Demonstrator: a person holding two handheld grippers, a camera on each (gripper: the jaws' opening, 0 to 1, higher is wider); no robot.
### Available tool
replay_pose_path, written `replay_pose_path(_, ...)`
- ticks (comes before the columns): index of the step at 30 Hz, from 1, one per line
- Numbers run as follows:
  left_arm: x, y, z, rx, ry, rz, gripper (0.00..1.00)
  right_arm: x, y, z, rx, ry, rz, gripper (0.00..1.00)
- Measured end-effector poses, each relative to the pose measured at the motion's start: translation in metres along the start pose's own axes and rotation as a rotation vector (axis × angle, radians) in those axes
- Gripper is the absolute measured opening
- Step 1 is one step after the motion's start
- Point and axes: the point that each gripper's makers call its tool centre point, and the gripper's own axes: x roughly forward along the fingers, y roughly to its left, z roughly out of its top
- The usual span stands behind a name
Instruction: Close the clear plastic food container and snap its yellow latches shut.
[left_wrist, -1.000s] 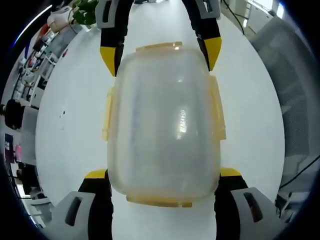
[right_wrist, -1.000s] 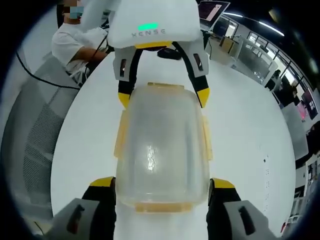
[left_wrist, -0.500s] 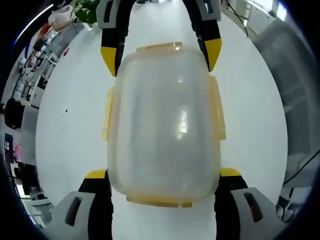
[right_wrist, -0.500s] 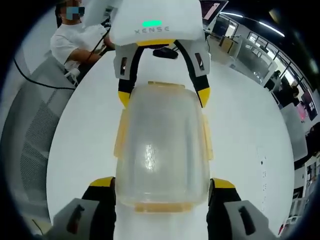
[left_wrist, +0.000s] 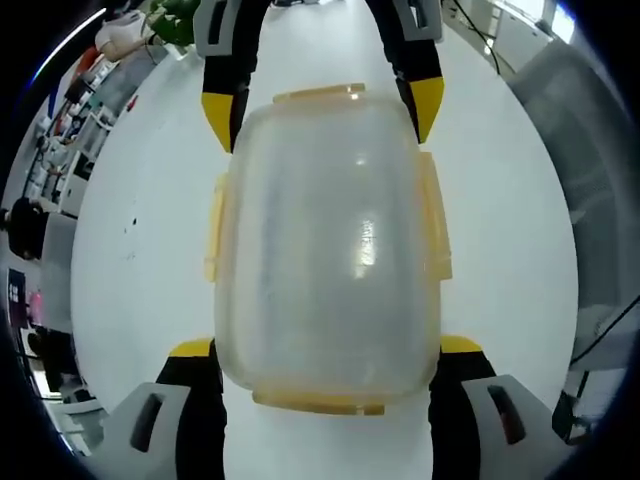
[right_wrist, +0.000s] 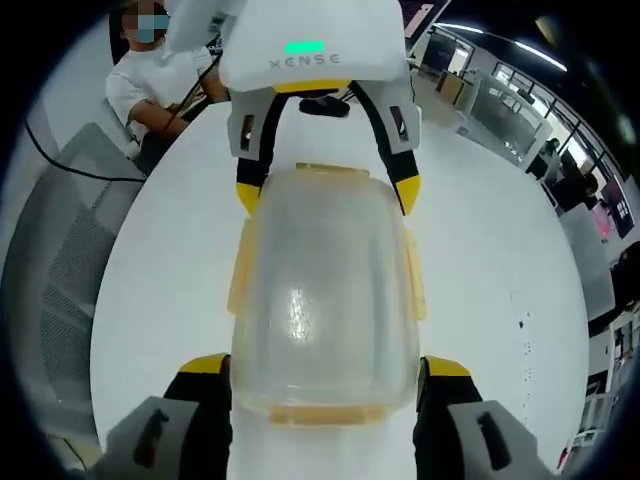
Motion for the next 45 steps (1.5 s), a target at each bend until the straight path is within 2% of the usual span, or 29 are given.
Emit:
replay_pose_path(10,0.0,0.0,-0.001,-0.025,0.01,0.008,0.84,-0.001,-0.001,0.001,0.007,-0.005,-0.006,0.75)
replay_pose_path(13,0.001,-0.001,-0.003,0.016,0.036,0.017,0.85,-0.002,-0.002,0.003,0.026,-0.017,-0.006,0.75)
replay_pose_path(18,-0.004,-0.001,0.003,-0.017,-0.009,0.021,0.86,-0.004,-0.002,0.0,0.008,-0.005,-0.022,0.76)
replay_pose_path(24,-0.007,-0.002,0.001,-0.019,-0.008,0.027,0.86,-0.008,0.0,-0.003,-0.004,0.0,-0.034,0.76)
replay_pose_path(31,-0.012,-0.007,-0.001,-0.063,-0.028,0.035,0.86,-0.016,-0.003,-0.012,0.015,-0.002,-0.062,0.78)
replay_pose_path(40,-0.02,-0.015,-0.008,-0.094,-0.032,0.054,0.86,-0.025,0.005,-0.021,0.03,0.005,-0.074,0.78)
replay_pose_path(45,-0.024,-0.018,-0.007,-0.114,-0.046,0.067,0.87,-0.029,0.013,-0.02,0.063,-0.015,-0.081,0.79)
